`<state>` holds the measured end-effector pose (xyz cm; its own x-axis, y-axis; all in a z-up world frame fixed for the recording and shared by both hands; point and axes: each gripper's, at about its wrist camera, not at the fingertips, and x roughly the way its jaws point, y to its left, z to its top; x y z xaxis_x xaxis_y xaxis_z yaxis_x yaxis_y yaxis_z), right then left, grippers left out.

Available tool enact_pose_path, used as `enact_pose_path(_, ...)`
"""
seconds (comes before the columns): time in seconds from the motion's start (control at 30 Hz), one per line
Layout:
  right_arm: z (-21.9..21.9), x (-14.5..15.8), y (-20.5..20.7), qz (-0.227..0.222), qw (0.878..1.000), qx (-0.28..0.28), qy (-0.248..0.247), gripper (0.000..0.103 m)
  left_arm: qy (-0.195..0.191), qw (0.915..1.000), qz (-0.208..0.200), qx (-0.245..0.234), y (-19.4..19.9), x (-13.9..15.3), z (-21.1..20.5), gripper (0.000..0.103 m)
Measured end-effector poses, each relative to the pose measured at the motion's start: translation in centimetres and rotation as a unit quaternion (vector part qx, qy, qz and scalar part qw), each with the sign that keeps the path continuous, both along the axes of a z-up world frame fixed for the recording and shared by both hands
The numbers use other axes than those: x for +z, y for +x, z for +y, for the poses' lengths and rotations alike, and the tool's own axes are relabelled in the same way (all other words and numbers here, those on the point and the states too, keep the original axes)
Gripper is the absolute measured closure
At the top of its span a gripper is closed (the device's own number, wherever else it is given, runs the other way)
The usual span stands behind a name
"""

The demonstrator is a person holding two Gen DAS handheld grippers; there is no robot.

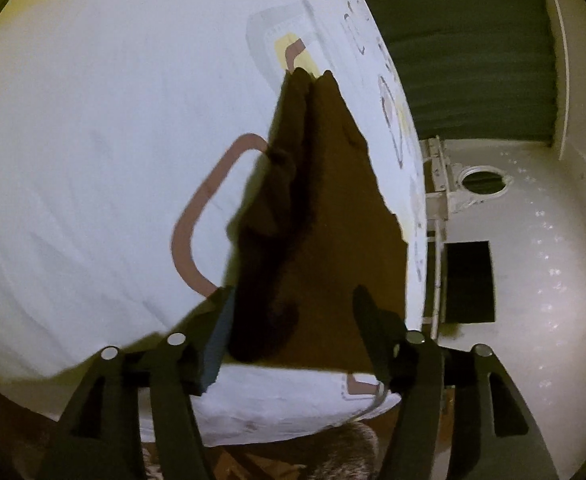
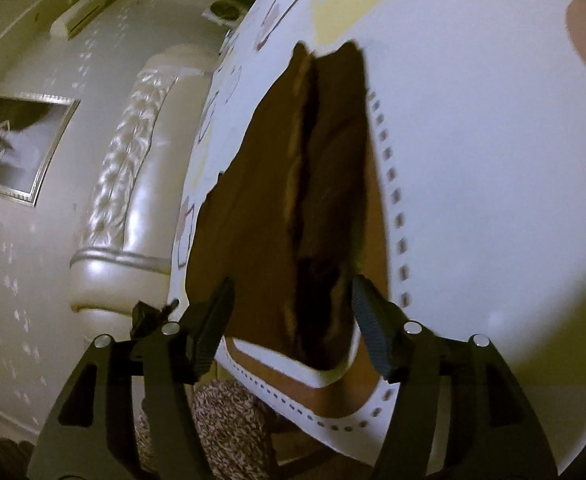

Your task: Fold small clothes

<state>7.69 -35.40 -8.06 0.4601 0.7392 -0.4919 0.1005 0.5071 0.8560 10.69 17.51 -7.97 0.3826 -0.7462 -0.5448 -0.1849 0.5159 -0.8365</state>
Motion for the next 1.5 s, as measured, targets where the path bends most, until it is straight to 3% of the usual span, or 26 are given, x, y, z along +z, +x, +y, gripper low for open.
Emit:
enact_pose_path(0.03,0.2,0.0,-0.2,-0.002,1.000,0.001,-0.002,0.043,-0.007,1.0000,0.001,0.003,0.1,-0.1,-0.1,0.038)
enact_pose_path(0.1,1.0,0.0,-0.1,-0.006,1.000,0.004,-0.012,0.057,-0.018,0.9998,0.005,0.012,0.3,-0.2,-0.1,0.037)
enact_pose_path(0.17,1.4,-0.7,0.0,0.011,1.000,0.009,-0.027,0.096,-0.019,0.9997,0.006,0.013,0.5,-0.3,-0.5,0.037)
enact_pose_path(0.27,1.2,-1.5,-0.4,0.017,0.999,0.011,-0.048,0.097,-0.005,0.9999,0.000,0.011,-0.2,-0.2,-0.9,0.037)
enact_pose_path(0.4,0.9,-1.4,-0.7,0.015,0.999,-0.003,-0.049,0.097,0.008,0.9999,-0.010,0.007,-1.1,-0.1,-0.6,0.037)
enact_pose_path(0.47,0.8,-0.8,-0.9,0.018,0.998,-0.008,-0.059,0.090,0.011,0.9998,-0.011,0.008,-1.3,0.0,-0.7,0.037)
enact_pose_path(0.67,0.9,5.9,-1.2,-0.028,0.986,-0.050,-0.157,0.073,0.021,0.9994,-0.017,0.020,-1.4,0.3,-0.9,0.037)
enact_pose_path(0.77,4.9,9.3,0.7,-0.055,0.984,-0.006,-0.169,0.058,0.039,0.9984,-0.035,0.021,-1.5,0.6,-1.3,0.037)
enact_pose_path(0.97,18.3,11.9,8.1,-0.070,0.972,0.124,-0.186,0.051,0.016,0.9974,-0.047,0.052,-1.7,0.1,-1.3,0.034)
enact_pose_path(1.07,25.7,12.1,12.3,-0.077,0.959,0.177,-0.208,0.050,0.026,0.9967,-0.064,0.043,-1.7,0.2,-1.9,0.033)
enact_pose_path(1.23,37.0,10.3,18.5,-0.041,0.930,0.234,-0.280,0.048,0.052,0.9938,-0.091,0.038,-2.1,0.4,-2.7,0.033)
enact_pose_path(1.3,41.7,9.0,20.5,-0.028,0.906,0.269,-0.324,0.042,0.053,0.9935,-0.094,0.036,-1.9,0.4,-2.9,0.033)
enact_pose_path(1.33,42.7,8.7,20.9,-0.026,0.899,0.274,-0.340,0.042,0.049,0.9937,-0.093,0.039,-1.9,0.4,-2.8,0.033)
enact_pose_path(1.43,46.3,7.0,22.1,-0.017,0.862,0.279,-0.423,0.042,0.033,0.9945,-0.085,0.051,-1.7,0.1,-2.4,0.033)
enact_pose_path(1.5,47.7,6.0,22.9,-0.003,0.849,0.279,-0.449,0.042,0.029,0.9945,-0.083,0.057,-1.8,0.0,-2.2,0.033)
